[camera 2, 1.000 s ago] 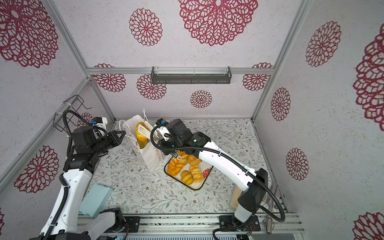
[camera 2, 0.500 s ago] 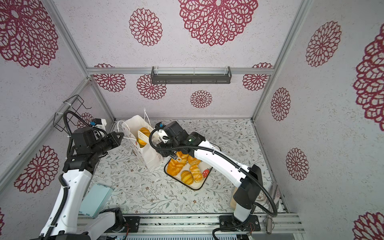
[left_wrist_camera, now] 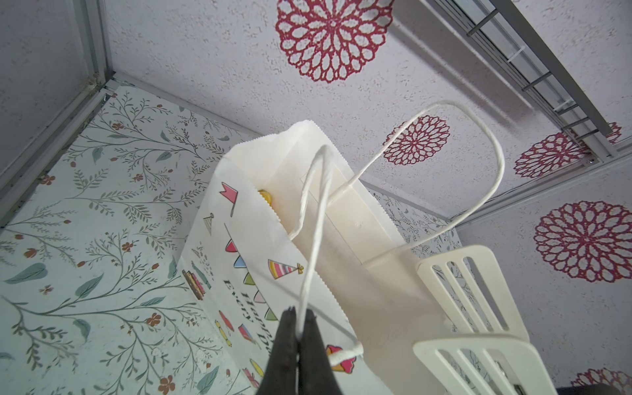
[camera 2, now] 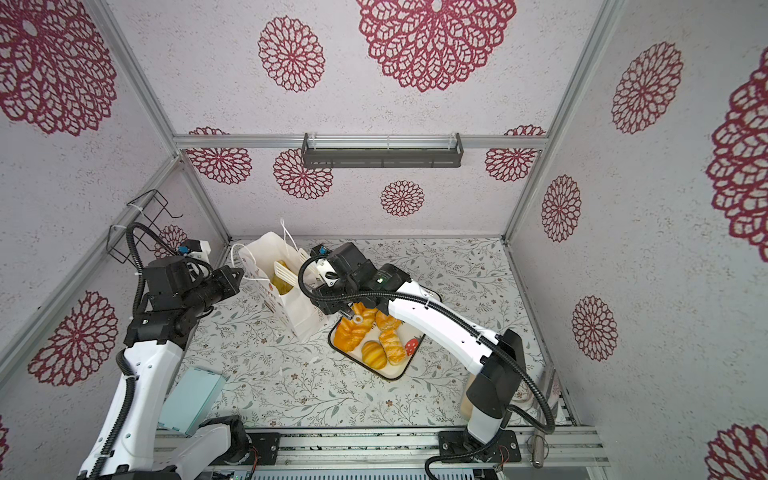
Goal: Place the fake bread into the paper bag
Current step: 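Withdraw the open tongs with the right gripper from the bag over the tray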
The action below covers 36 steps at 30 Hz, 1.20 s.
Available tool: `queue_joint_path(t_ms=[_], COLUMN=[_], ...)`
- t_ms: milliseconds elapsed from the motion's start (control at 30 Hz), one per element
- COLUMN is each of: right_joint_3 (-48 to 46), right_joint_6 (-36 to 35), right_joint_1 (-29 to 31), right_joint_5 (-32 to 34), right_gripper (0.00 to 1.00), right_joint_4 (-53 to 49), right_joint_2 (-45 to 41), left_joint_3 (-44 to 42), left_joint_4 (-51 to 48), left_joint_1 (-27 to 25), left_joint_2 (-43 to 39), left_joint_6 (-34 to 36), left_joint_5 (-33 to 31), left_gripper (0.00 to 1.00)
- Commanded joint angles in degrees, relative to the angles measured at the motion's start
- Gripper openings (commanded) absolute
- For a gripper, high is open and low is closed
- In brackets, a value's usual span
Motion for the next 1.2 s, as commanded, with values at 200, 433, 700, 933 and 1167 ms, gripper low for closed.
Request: queue_joint_path(t_ms=[200, 433, 700, 933, 1167], right_joint_3=[5.5, 4.9, -1.6, -12.3, -22.1], right_joint_6=[-1.7, -1.3, 2.6, 6.7, 8.9], right_joint_1=[0.1, -0.2, -4.9, -13.4, -18.7], right_joint_5=[6.0, 10.0, 12.4, 8.6, 6.5], right_gripper=[0.55, 0.54, 0.54, 0.52, 0.52], right_joint_4=[-2.4, -6.2, -9.5, -9.9, -9.1], right_joint_2=[-7.3, -10.0, -14.3, -18.0, -21.0], left_joint_3=[0.8, 0.9, 0.6, 0.9, 0.5], left_joint_4=[-0.4, -0.7, -1.2, -2.4, -2.8], left_joint_1=[0.4, 0.3, 0.1, 0.3, 0.3], left_joint_2=[-1.0, -1.1, -1.4, -2.0, -2.2], left_joint_6=[1.0, 0.9, 1.3, 2.4, 2.8], left_joint_5=[-0.2, 0.4, -0.2, -2.3, -3.6], left_gripper=[0.00, 0.00, 0.00, 0.00, 0.00])
